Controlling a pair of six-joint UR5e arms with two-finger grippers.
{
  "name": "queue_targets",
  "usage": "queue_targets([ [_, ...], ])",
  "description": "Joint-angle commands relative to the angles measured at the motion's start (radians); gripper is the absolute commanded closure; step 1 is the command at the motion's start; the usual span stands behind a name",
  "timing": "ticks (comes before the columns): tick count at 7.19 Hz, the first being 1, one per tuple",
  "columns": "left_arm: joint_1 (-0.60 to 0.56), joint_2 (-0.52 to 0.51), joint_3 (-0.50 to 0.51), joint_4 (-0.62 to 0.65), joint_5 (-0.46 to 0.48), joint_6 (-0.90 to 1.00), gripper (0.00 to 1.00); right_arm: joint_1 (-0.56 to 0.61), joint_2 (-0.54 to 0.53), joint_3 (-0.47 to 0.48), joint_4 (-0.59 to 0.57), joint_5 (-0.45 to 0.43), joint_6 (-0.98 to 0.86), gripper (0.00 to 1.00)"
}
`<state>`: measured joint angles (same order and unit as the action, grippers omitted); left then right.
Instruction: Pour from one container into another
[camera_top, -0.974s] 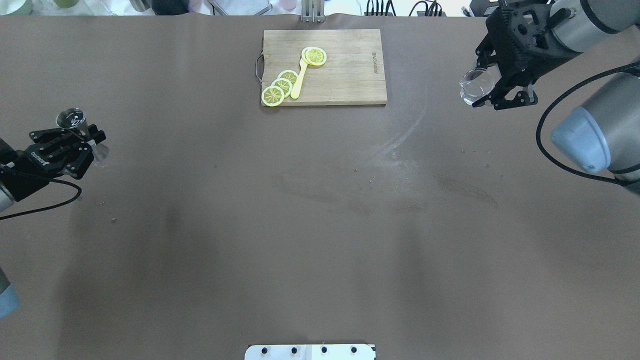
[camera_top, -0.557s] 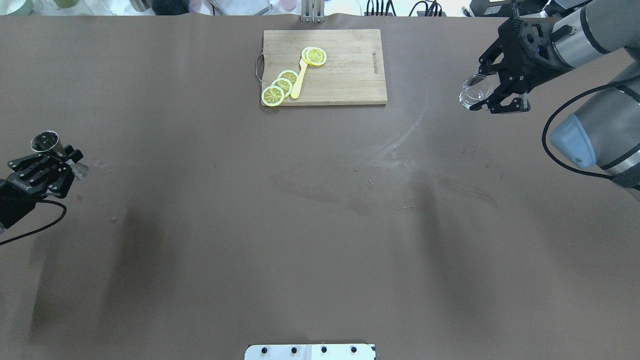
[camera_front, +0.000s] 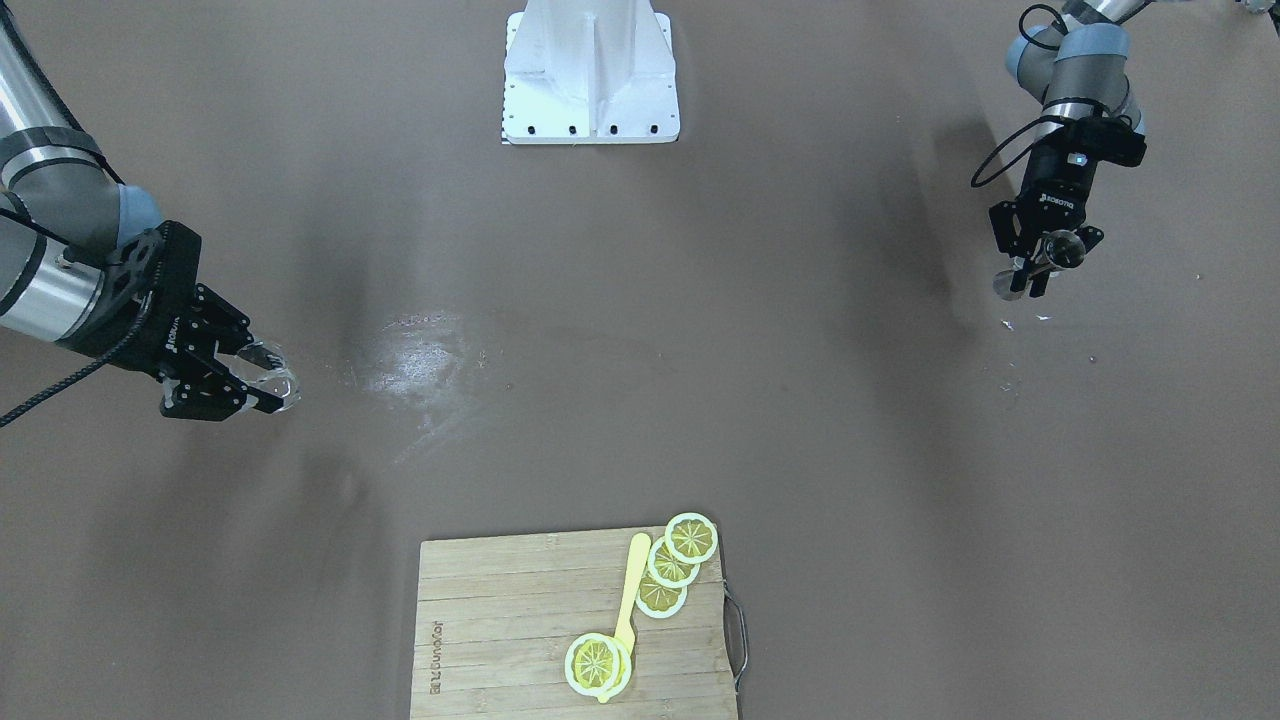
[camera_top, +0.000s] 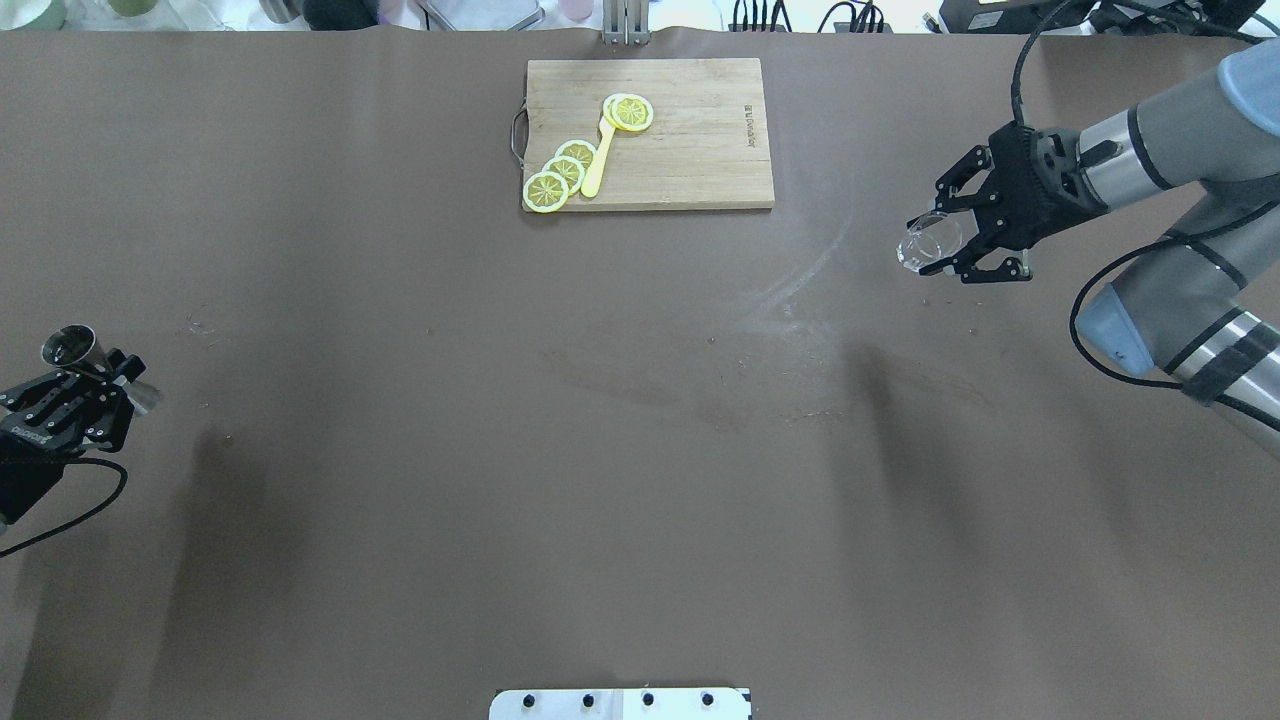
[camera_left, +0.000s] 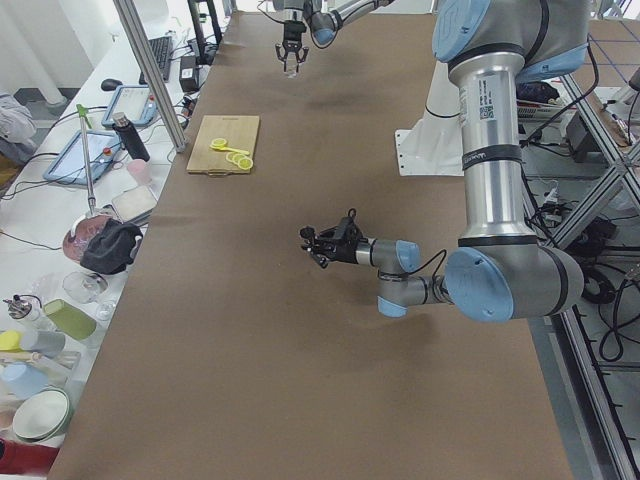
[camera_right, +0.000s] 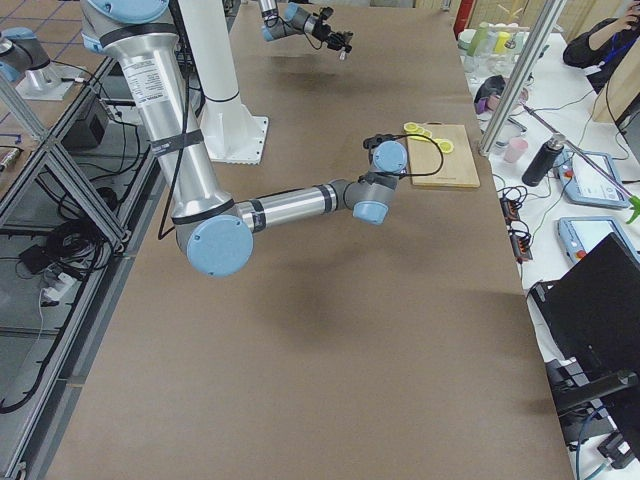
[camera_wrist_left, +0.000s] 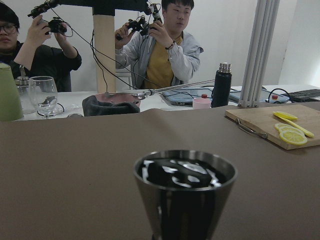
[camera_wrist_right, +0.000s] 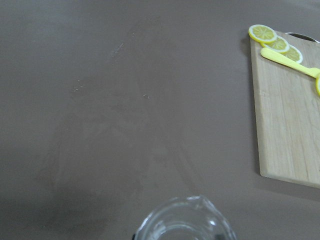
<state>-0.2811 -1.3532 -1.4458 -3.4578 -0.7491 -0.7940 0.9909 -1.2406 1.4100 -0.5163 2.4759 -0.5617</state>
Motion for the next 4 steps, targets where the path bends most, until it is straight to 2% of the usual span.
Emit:
queue_targets([
  [1,0.043,0.0,0.015,0.09,0.091,-0.058,1.0,-0.035,-0.01,-0.045,0.103,0.001,0.009,1.0],
  [3,0.043,0.0,0.068,0.141,0.192,-0.066,1.0,-0.041,-0.01,-0.158,0.244,-0.002,0.009,1.0],
  [4,0.039,-0.001,0.103,0.14,0.203,-0.147,1.0,-0.04,-0.008,-0.183,0.255,-0.012,0.009,1.0],
])
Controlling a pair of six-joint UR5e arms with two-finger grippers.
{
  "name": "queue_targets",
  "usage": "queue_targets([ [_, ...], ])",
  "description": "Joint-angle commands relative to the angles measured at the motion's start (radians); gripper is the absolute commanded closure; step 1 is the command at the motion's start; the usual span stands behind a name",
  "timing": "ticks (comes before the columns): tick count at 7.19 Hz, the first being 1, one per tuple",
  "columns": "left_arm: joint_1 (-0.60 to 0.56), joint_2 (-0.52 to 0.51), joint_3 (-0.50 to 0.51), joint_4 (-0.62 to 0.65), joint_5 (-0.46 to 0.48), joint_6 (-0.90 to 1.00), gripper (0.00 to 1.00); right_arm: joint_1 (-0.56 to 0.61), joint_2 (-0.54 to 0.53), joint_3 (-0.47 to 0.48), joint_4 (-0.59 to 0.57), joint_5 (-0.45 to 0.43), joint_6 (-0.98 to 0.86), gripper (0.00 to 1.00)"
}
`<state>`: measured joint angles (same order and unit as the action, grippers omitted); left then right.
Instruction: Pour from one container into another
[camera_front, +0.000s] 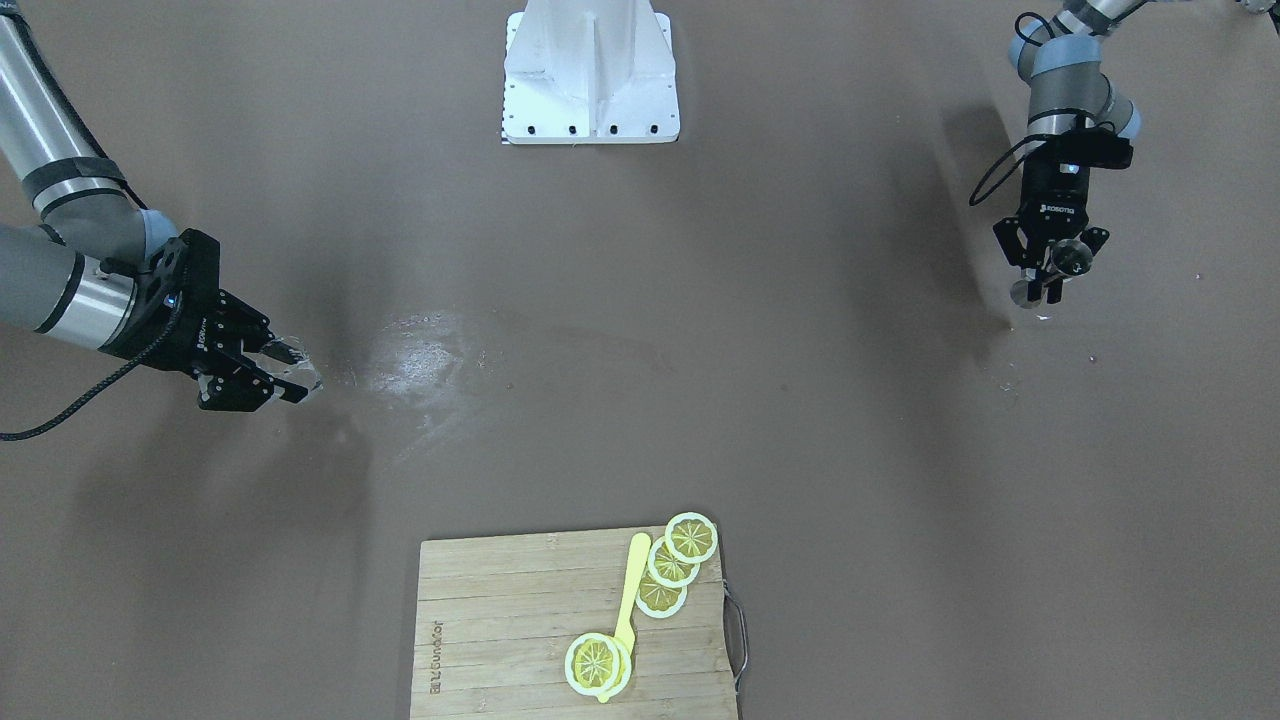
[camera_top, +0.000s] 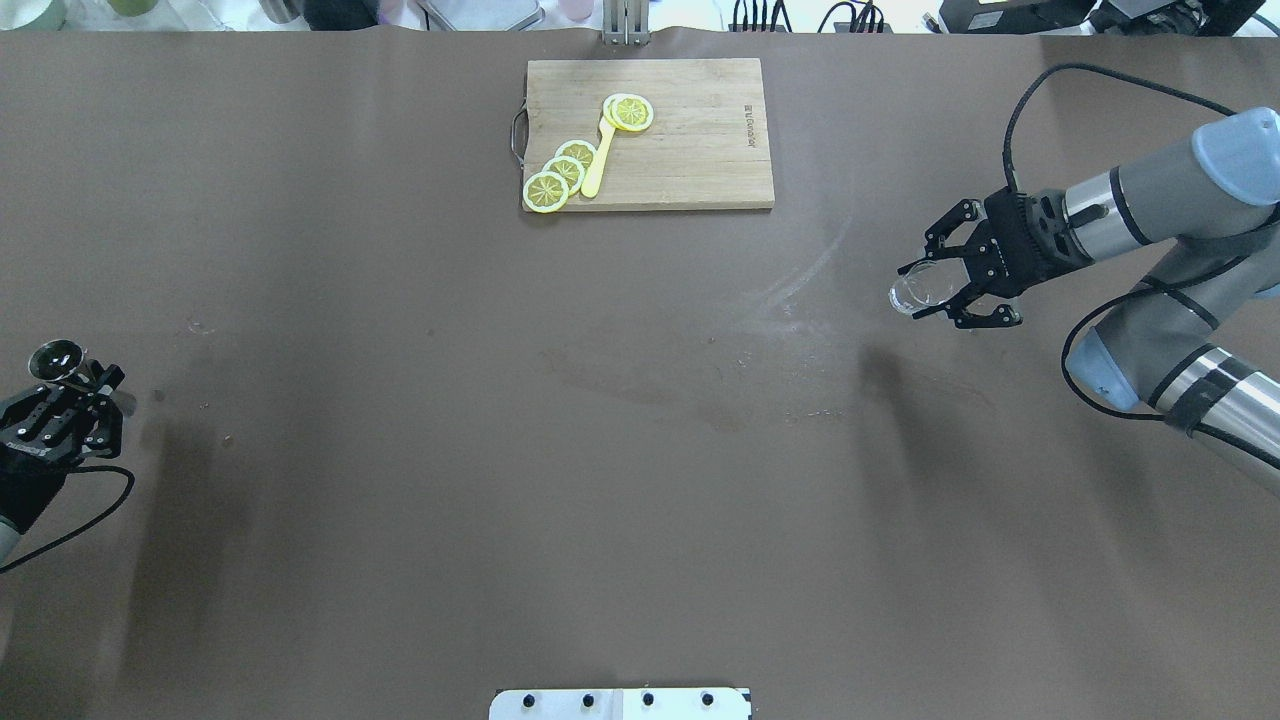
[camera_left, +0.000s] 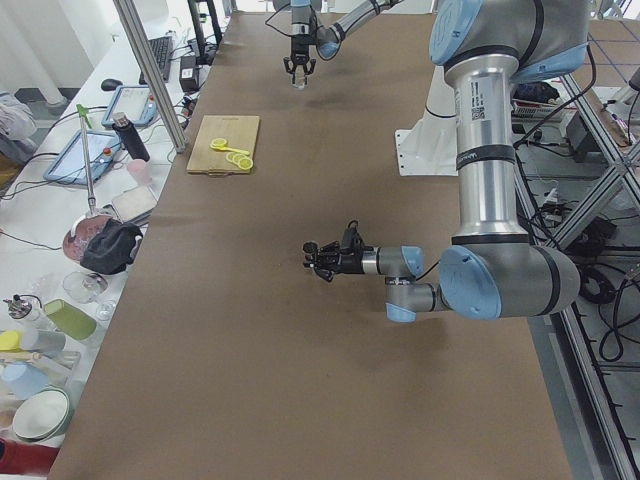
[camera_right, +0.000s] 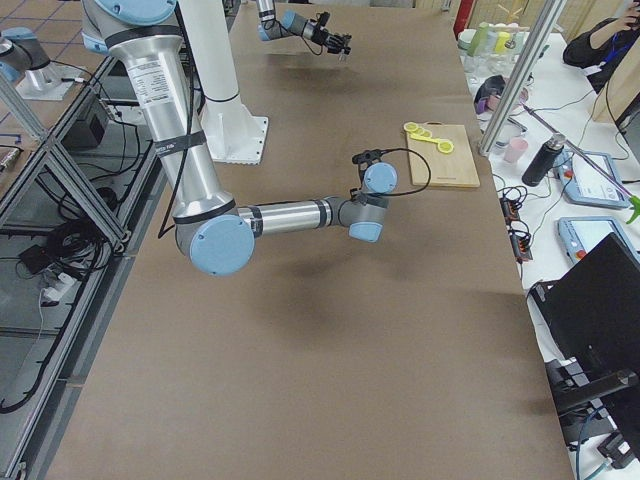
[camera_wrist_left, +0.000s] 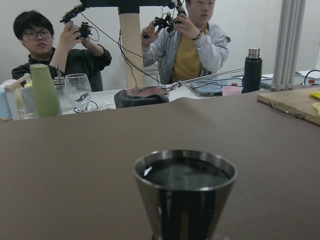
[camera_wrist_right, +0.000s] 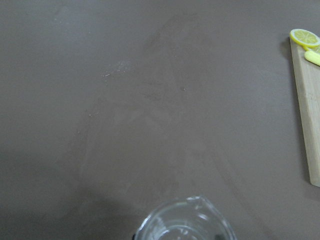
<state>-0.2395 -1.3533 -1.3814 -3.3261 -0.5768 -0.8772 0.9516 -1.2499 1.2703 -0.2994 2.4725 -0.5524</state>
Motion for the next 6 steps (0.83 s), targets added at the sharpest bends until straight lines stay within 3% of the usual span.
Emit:
queue_targets([
  [1,-0.02,-0.001,0.056,0.01,0.047,-0.176,1.0,-0.001,0.006,-0.066,0.039,-0.036,0.002,1.0],
  [6,-0.106,-0.023,0.124,0.059,0.06,-0.204,1.0,-0.014,0.035,-0.131,0.039,-0.053,0.002,1.0],
])
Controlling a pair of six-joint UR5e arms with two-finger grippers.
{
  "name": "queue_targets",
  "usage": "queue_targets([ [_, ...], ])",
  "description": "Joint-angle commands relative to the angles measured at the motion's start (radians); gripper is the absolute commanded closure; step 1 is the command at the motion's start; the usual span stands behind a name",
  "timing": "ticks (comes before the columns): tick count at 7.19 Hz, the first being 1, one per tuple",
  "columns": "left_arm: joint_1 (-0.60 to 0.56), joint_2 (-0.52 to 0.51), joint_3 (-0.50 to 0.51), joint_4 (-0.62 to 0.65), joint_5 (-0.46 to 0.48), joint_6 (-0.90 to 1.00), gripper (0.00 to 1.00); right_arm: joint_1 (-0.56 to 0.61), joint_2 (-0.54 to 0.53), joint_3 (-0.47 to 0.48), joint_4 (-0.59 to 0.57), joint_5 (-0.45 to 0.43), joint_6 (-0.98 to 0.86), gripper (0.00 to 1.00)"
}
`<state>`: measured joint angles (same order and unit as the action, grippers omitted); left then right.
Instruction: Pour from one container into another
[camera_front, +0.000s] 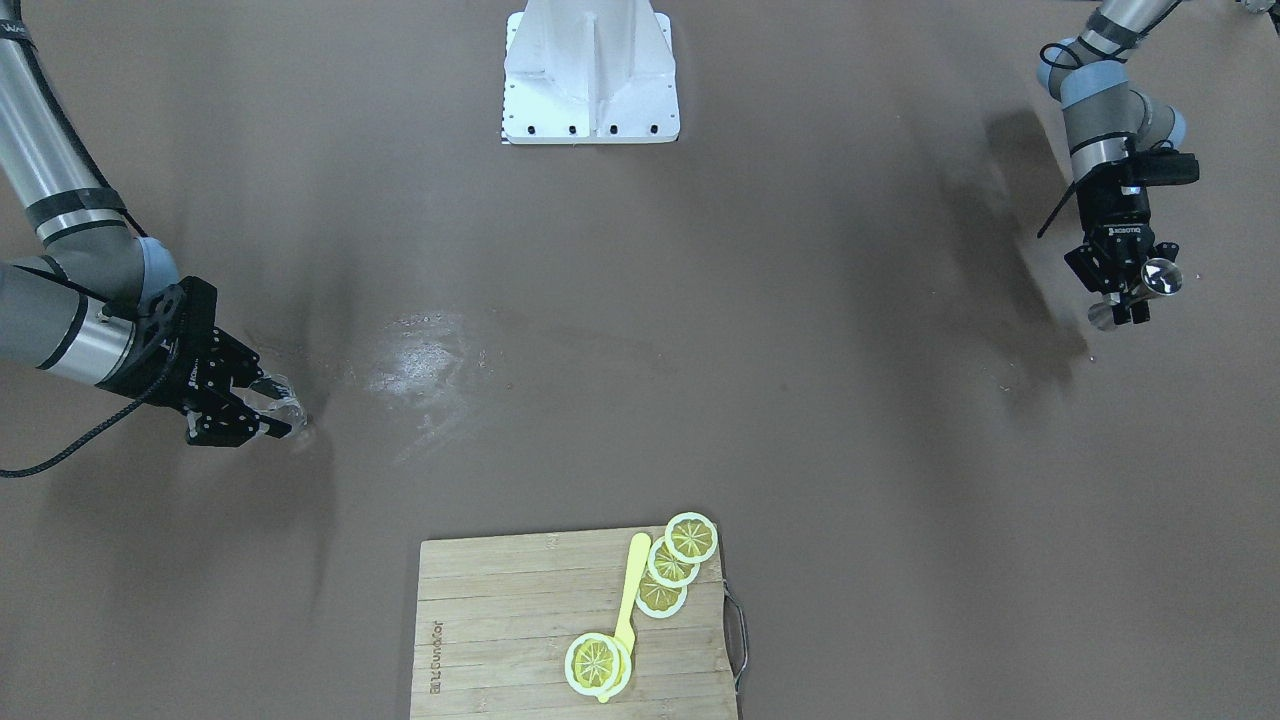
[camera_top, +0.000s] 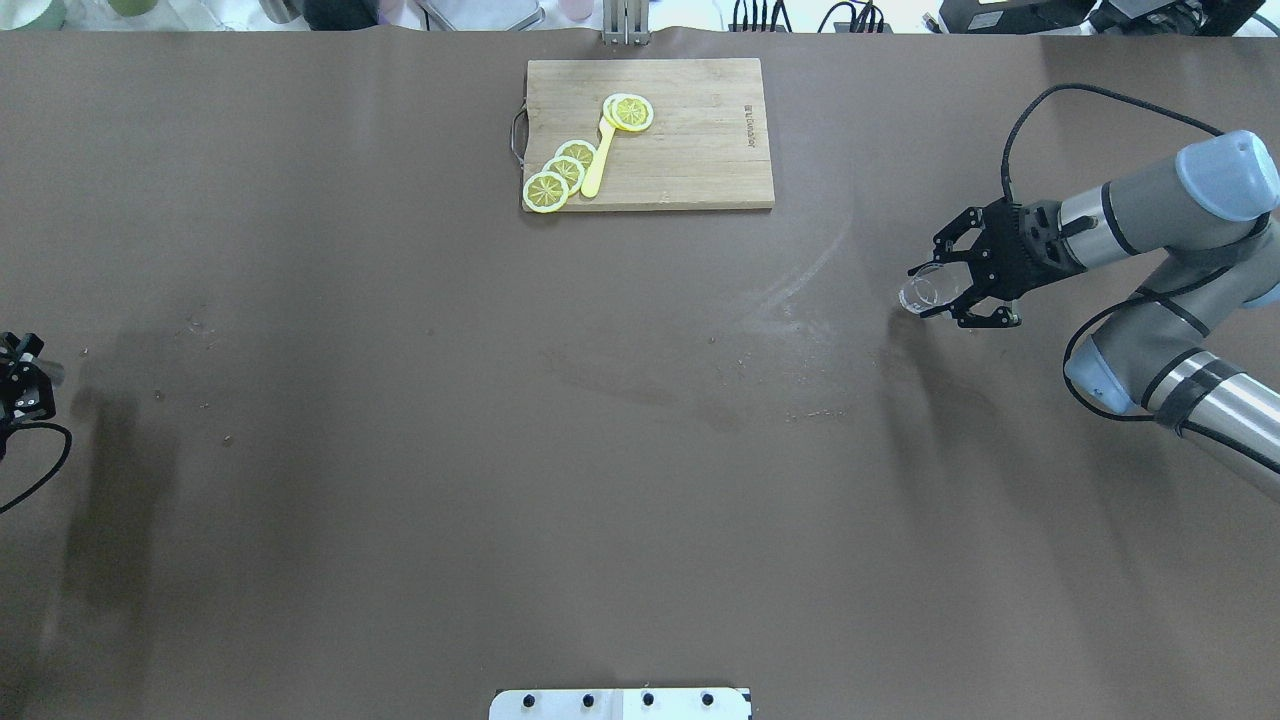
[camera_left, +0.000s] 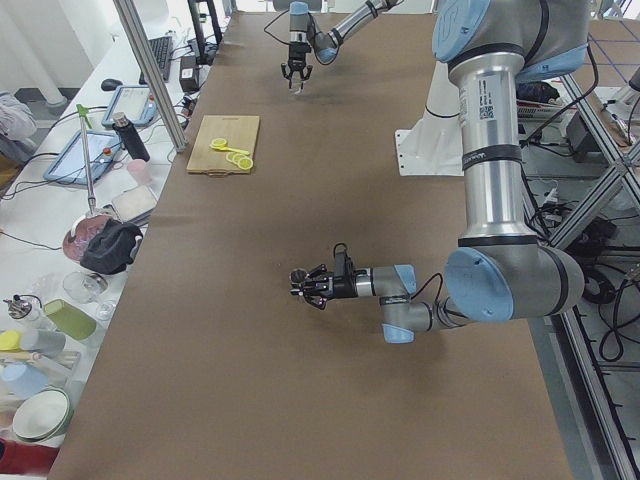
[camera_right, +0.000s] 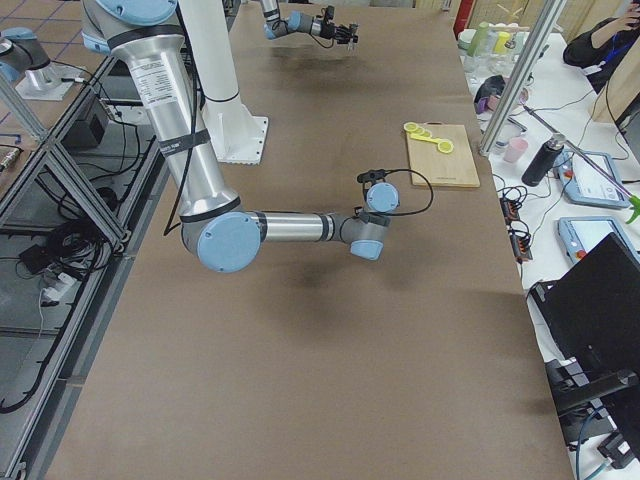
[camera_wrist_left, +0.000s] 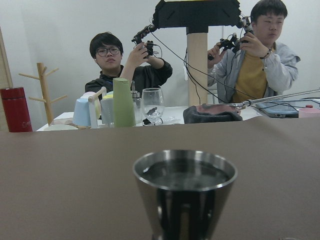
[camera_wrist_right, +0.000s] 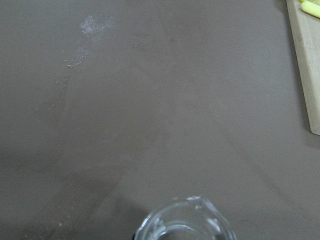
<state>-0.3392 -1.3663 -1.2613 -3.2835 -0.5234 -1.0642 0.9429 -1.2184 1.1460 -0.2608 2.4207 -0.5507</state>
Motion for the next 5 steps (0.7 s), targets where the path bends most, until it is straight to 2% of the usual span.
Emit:
queue_targets([
  [1,-0.006,-0.025,0.005,0.045,0.01,-0.066,1.0,-0.012,0.003,-0.005,0.0,-0.002,0.009,1.0],
  [2,-0.006,-0.031,0.01,0.082,0.029,-0.101,1.0,-0.018,0.013,-0.005,0.0,-0.003,0.047,1.0],
  [3,-0.006,-0.033,0.019,0.114,0.029,-0.153,1.0,-0.021,0.019,-0.003,0.0,-0.003,0.066,0.51],
  [4,-0.006,-0.033,0.032,0.122,0.039,-0.19,1.0,-0.029,0.025,-0.003,0.0,-0.014,0.081,0.28],
  [5,-0.006,-0.034,0.033,0.171,0.042,-0.197,1.0,-0.035,0.026,-0.005,0.0,-0.015,0.081,0.18],
])
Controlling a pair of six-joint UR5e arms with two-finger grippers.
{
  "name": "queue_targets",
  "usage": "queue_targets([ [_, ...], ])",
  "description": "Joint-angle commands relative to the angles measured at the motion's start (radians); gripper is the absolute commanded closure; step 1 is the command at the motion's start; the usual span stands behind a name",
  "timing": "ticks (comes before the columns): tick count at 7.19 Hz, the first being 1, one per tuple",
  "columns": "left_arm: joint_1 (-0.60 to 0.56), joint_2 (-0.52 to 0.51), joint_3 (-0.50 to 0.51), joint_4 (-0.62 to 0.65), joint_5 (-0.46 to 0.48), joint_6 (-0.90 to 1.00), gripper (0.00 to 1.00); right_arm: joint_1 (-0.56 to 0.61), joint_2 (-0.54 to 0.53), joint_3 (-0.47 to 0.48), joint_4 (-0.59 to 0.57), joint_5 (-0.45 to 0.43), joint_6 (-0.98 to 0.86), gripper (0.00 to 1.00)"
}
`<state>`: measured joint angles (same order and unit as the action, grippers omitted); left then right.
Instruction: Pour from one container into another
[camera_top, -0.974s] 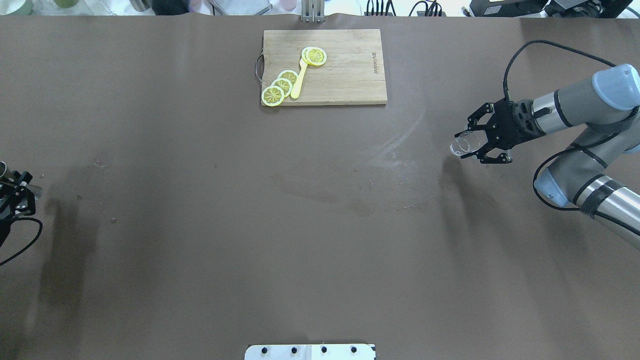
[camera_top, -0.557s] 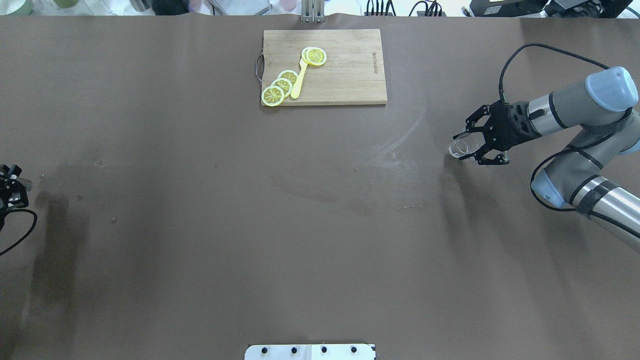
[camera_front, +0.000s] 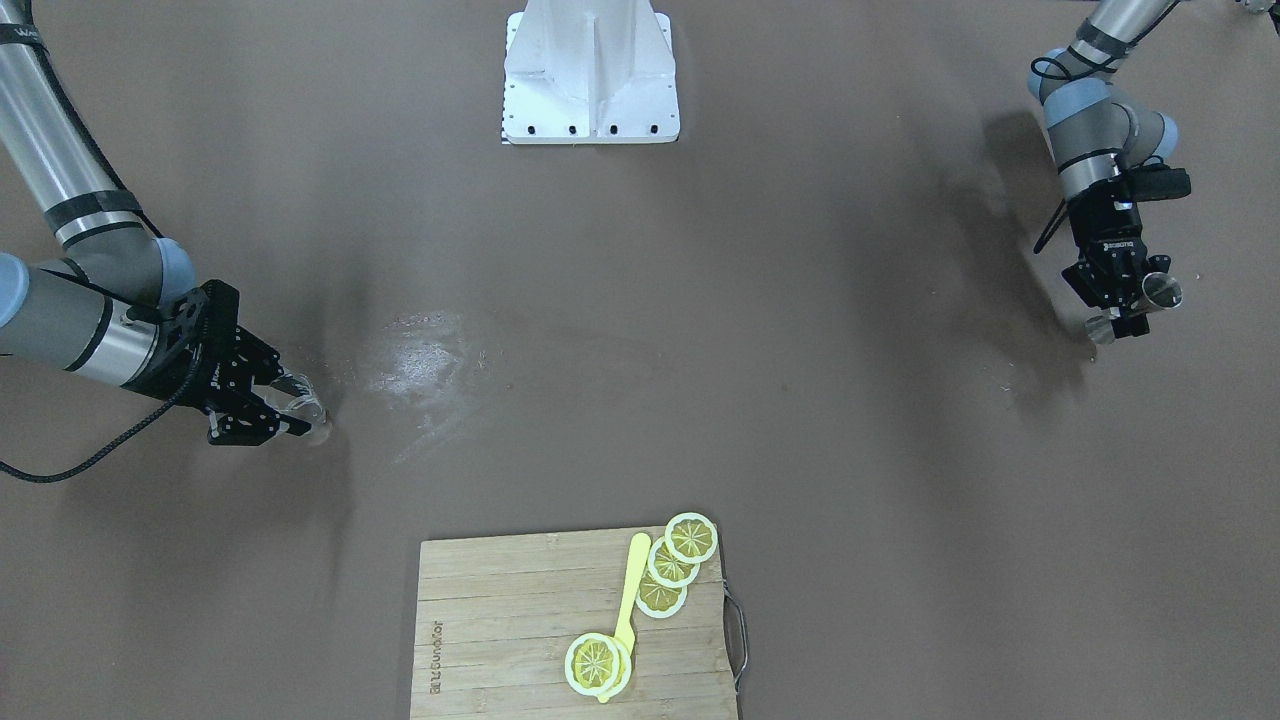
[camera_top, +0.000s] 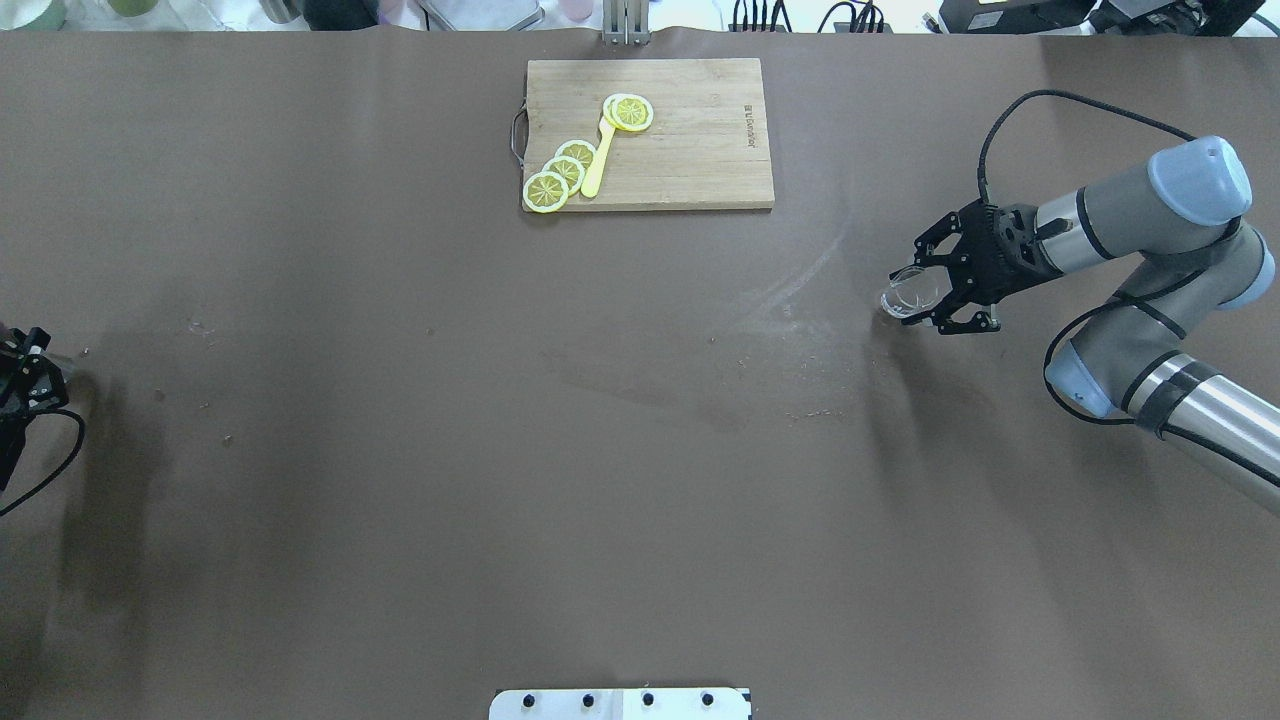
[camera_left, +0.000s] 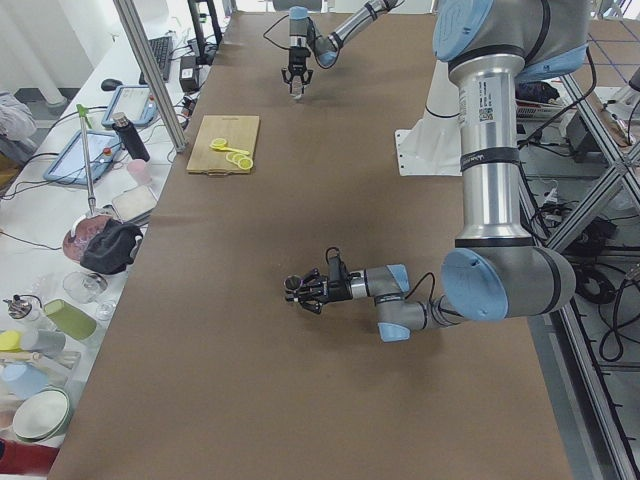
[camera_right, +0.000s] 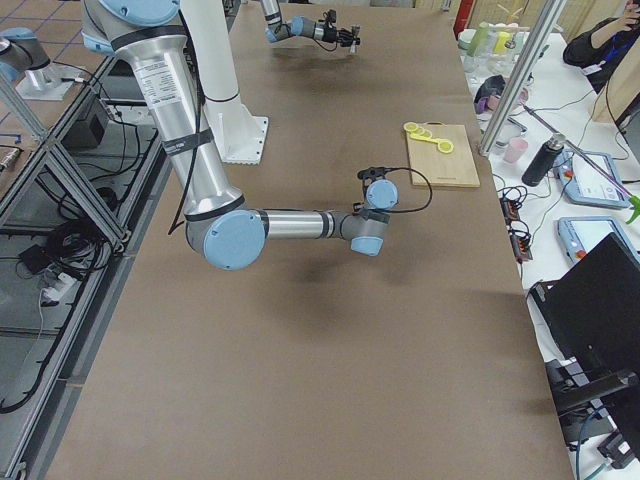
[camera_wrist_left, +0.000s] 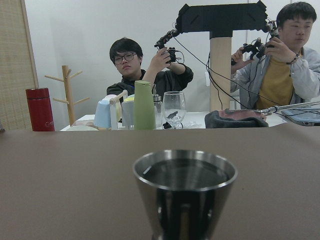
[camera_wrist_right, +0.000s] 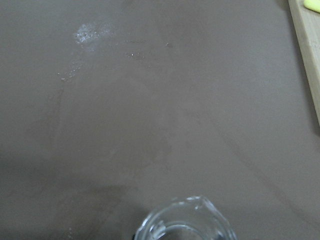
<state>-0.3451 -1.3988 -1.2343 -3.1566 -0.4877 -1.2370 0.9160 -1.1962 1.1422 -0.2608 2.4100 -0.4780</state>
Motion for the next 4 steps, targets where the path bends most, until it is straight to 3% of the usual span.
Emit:
queue_targets([
  [1,0.001,-0.006,0.006,0.07,0.015,-0.073,1.0,-0.012,0.004,0.001,0.0,-0.006,0.009,0.14],
  [3,0.001,-0.008,0.002,0.07,0.017,-0.078,1.0,-0.017,0.007,0.001,0.0,-0.009,0.024,0.14],
  [4,0.003,-0.006,-0.001,0.07,0.017,-0.093,0.86,-0.019,0.01,0.001,0.0,-0.009,0.03,0.14],
])
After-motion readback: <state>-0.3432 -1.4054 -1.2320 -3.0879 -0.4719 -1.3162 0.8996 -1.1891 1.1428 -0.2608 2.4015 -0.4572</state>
